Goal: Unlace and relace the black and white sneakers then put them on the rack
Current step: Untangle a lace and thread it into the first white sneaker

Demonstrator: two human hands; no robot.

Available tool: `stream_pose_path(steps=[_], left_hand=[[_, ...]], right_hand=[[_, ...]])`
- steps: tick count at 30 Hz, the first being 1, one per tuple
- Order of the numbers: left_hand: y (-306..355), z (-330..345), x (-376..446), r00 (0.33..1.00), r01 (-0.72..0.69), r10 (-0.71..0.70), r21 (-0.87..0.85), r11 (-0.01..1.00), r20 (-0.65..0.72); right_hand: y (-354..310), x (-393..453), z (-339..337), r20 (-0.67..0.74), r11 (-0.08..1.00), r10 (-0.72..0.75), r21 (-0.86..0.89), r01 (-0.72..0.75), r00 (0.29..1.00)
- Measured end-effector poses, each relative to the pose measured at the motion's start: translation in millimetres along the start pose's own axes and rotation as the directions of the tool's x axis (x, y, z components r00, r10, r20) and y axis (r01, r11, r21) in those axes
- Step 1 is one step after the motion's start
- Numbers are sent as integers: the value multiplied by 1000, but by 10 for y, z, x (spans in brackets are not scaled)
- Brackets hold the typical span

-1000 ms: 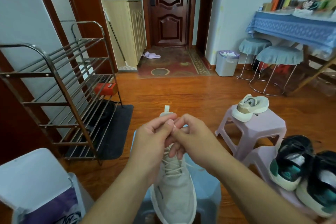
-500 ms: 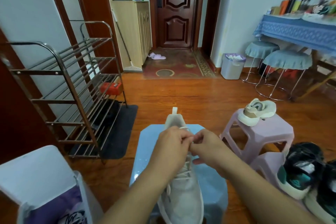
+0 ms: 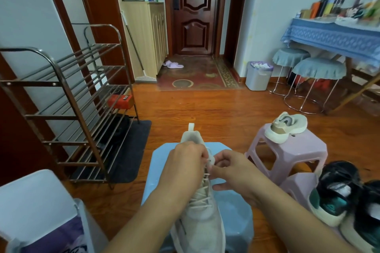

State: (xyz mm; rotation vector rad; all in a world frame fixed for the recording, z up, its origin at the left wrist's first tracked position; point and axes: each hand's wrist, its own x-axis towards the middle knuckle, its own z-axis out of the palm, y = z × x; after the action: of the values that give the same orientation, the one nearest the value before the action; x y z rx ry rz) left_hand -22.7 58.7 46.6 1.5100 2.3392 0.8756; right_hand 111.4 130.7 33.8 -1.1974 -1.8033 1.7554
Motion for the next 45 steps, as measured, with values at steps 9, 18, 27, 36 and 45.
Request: stream_pose_path(steps=[9, 18, 27, 36, 45], left_hand=[[67, -65, 3, 989, -144, 147, 187, 972, -1], [74, -16, 27, 987, -157, 148, 239, 958, 53], [4, -13, 64, 988, -149, 146, 75, 986, 41], [-66, -30, -2, 985, -149, 138, 109, 983, 99], [-117, -77, -82, 982, -152, 155, -32, 988, 105]], right_hand=[[-21, 4, -12, -12, 1000, 8, -8, -8, 1000], [-41, -9, -80, 67, 998, 0, -68, 4, 998], [-63, -12, -104, 13, 999, -21, -27, 21, 1000], [-22, 33, -54, 51, 999, -39, 8, 39, 998], [111, -28, -1269, -419, 412, 428, -698, -586, 801]])
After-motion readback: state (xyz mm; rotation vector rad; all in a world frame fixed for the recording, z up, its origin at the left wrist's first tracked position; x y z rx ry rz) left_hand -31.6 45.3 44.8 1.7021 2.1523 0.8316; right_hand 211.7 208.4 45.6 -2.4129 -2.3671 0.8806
